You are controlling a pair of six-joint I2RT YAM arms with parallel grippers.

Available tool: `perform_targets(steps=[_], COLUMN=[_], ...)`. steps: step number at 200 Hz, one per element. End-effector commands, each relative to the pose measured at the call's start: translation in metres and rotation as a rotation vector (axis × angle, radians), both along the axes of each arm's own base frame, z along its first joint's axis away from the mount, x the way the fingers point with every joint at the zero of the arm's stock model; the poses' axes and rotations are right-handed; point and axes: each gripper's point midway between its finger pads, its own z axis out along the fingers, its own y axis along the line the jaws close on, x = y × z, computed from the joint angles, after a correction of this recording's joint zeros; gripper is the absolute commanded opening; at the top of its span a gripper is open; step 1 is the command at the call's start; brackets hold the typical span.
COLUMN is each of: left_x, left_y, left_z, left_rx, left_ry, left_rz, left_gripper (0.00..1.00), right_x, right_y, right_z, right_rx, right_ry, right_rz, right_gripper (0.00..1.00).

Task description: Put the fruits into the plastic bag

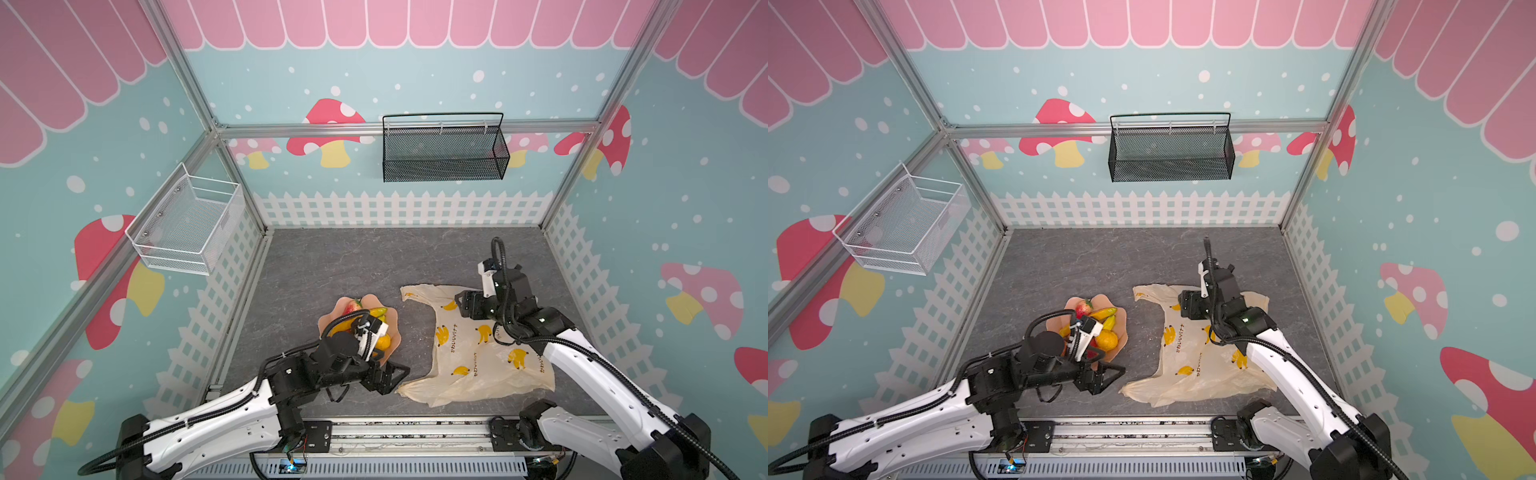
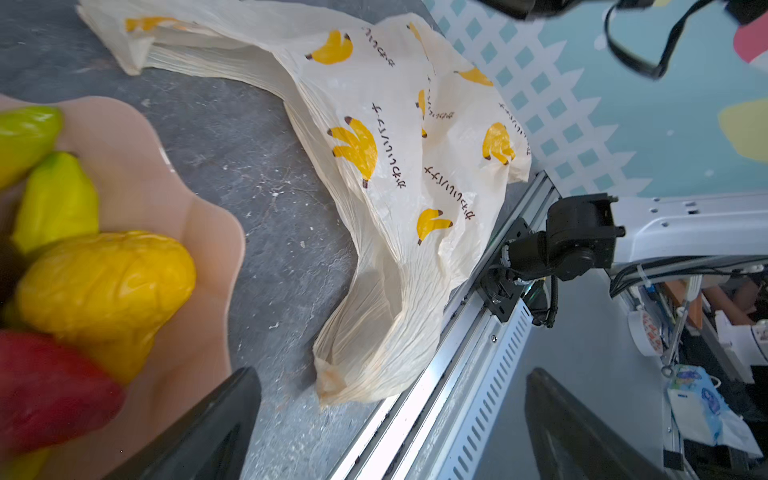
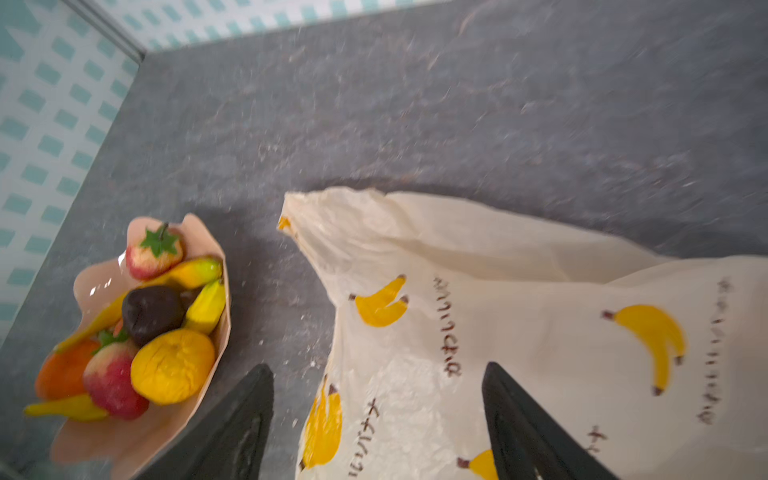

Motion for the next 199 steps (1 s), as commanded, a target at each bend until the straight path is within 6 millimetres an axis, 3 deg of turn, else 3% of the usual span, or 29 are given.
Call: perform_targets(steps=[1,26,57,91,138,173,199], left_x=[0.015,0.037,0.059,0.078,0.089,0.091,0.093], left_y=[0.039,0.067,0.073,0.077,0.078,0.081,0.085], left_z=[0.007,0.022,0.033,0.045,0.053,0.053,0.060], left_rx=[0.000,-0.034,-0.035,0.025,0.032,0.036,0.025], left_ry=[0.065,0.099,0.114,0.040,0.028,0.022,0.000], left_rz=[0.219,0.375,0.395,0.397,0.387,0.393,0.405], left_gripper=[1.00,1.00,1.00,1.00,1.00,1.00,1.00], right_x=[-0.021,-0.038,-0.060,-0.073,-0.077,-0.086,-0.092], right_y=[0.026,0.048,0.079,0.082,0.079,0.080,0.071], right_z=[-0.016,-0.044,-0.076,-0.096,-0.095,-0.086,-0.092], right_rx=[-0.016,-0.117,-0.313,-0.484,-0.657,-0.672,-0.687], right_ry=[0.140,0.266,0.361,0.412,0.371,0.357,0.366], right_rz=[0.023,-0.013,0.014,-0.038,-0.101,-0.153,-0.205], right_gripper=[0.80,0.76,0.75,0.70,0.68,0.69,0.69])
